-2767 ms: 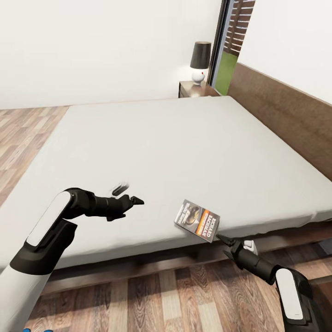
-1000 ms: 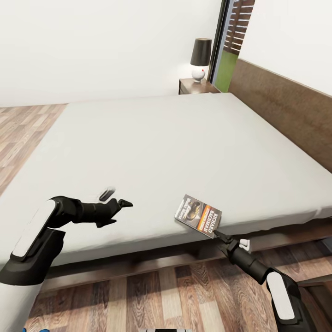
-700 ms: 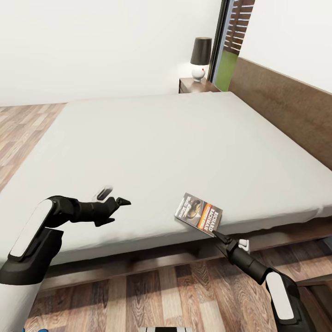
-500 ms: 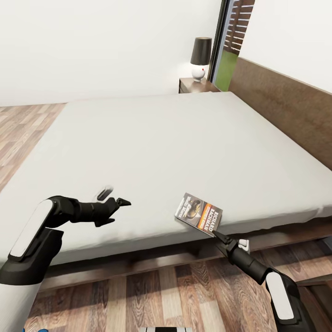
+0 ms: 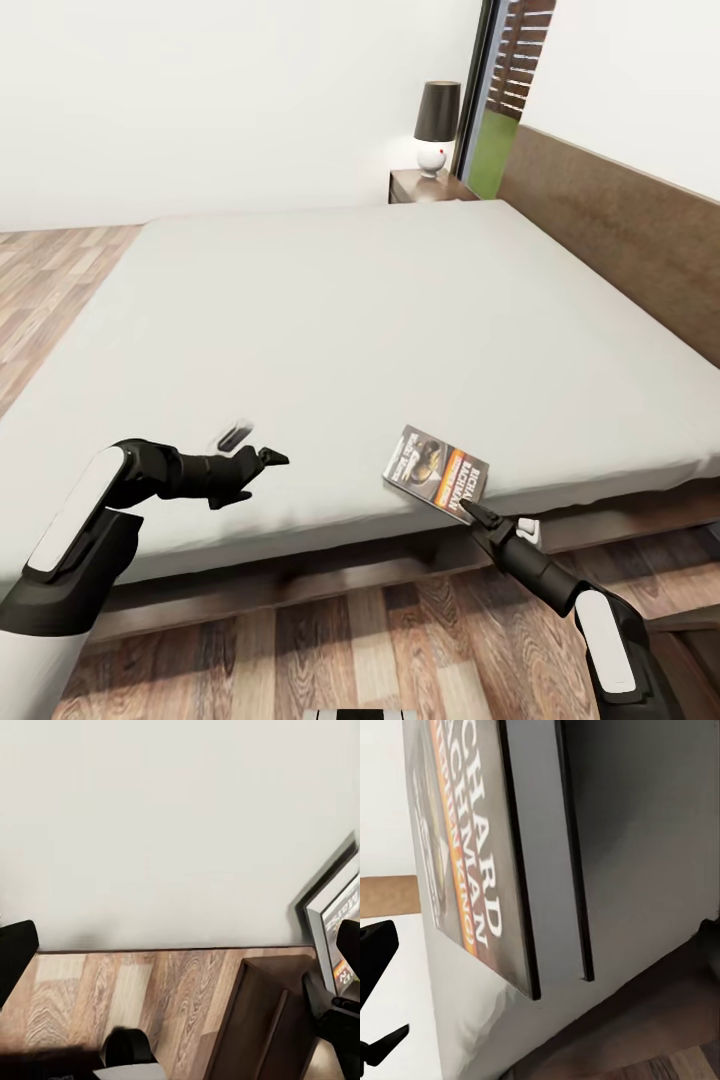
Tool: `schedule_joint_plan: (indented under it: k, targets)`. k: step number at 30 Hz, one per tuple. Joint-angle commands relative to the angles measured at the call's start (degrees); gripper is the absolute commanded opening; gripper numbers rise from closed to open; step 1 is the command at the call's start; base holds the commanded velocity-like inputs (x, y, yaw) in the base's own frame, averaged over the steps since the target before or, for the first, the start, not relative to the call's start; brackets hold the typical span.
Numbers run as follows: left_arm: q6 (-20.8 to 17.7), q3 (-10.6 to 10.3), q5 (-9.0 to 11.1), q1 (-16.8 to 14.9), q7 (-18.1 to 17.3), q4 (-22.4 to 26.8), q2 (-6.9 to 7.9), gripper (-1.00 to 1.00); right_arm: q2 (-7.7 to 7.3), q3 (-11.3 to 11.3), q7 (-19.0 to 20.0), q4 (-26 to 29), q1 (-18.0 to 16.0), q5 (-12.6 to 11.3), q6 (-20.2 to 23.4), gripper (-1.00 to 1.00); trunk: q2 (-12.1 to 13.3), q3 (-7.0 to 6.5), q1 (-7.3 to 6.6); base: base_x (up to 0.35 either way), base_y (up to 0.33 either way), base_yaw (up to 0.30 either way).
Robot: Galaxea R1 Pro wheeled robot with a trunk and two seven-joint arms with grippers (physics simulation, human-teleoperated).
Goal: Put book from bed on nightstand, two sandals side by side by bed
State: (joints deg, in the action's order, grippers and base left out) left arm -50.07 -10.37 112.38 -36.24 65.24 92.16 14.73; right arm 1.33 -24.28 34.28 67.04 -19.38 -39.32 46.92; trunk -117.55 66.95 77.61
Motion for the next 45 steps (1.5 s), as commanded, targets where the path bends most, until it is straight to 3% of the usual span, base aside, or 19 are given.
schedule_joint_plan:
  k: [1,31,32,40,45]
  targets:
    - [-0.1,-0.04,0.5,0.02,0.59,0.03,0.05,1.0,0.06,-0.18,0.17,0.02,-0.05,0.04,0.22,1.0,-0.02,0.04,0.0,0.066,0.029,0.0]
    - [-0.23,-0.01,0.47,0.31,0.59,0.03,0.01,1.0,0.25,-0.07,0.17,0.02,-0.05,0.08,-0.42,1.0,-0.02,0.04,0.0,0.026,0.021,0.0]
    - [-0.24,-0.03,0.47,0.29,0.59,0.03,0.0,1.0,0.25,-0.07,0.17,0.02,-0.05,0.07,-0.42,-1.0,-0.02,0.04,0.0,0.018,0.019,0.0]
    - [-0.24,-0.08,0.47,0.26,0.59,0.03,-0.01,1.0,0.23,-0.07,1.24,0.06,0.0,0.08,-0.39,-1.0,-0.02,0.04,0.0,0.006,0.006,0.0]
    - [-0.26,-0.09,0.47,0.23,0.59,0.03,-0.1,1.0,0.15,-0.09,6.25,0.61,0.07,0.11,-0.99,-1.0,-0.02,0.04,0.0,0.0,0.001,0.0]
